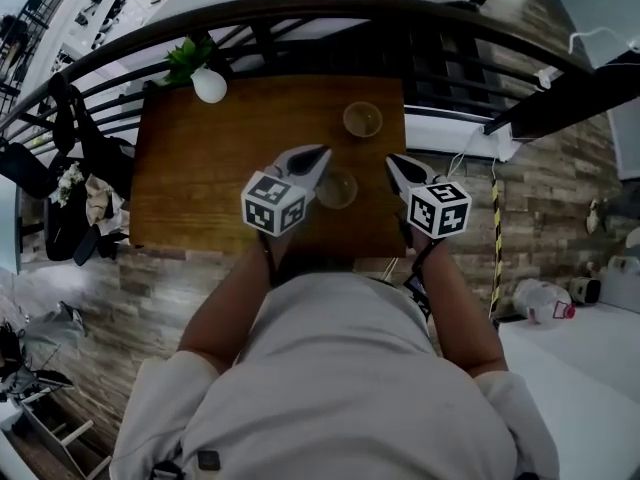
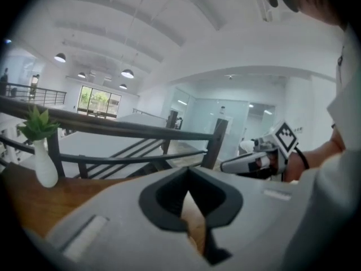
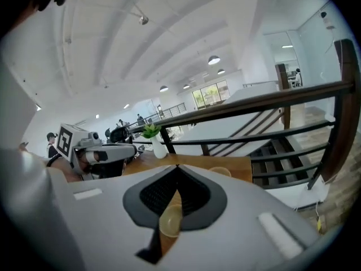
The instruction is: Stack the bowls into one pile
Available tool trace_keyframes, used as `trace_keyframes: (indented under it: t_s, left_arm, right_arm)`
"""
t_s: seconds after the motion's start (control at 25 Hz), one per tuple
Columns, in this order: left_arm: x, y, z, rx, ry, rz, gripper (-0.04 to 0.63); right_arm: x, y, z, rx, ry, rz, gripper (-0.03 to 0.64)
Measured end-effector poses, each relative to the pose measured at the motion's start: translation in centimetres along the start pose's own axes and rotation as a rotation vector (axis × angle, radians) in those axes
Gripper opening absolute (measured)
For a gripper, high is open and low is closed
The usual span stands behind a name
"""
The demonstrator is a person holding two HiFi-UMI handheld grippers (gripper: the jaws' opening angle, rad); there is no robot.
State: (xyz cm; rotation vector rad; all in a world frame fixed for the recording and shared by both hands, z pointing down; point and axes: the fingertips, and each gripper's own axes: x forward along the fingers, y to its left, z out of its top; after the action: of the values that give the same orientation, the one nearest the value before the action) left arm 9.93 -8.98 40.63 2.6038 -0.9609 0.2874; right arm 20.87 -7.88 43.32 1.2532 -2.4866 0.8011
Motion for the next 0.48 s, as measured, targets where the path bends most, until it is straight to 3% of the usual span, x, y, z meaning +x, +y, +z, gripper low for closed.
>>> trace_keyframes:
  t_s: [0.2, 0.48]
  left_arm:
    - [-1.8, -1.9, 3.5, 0.047, -0.049, 0.027, 0.005]
    - [-2.8, -2.7, 4.7, 0.070, -0.062, 0.026, 0.005]
  right_arm:
    - [-3.3, 2.1, 4.3, -0.042, -0.084, 0.035, 0.009]
    - [-4.3, 2.9, 5.5, -0.041, -0.118, 0.034, 0.008]
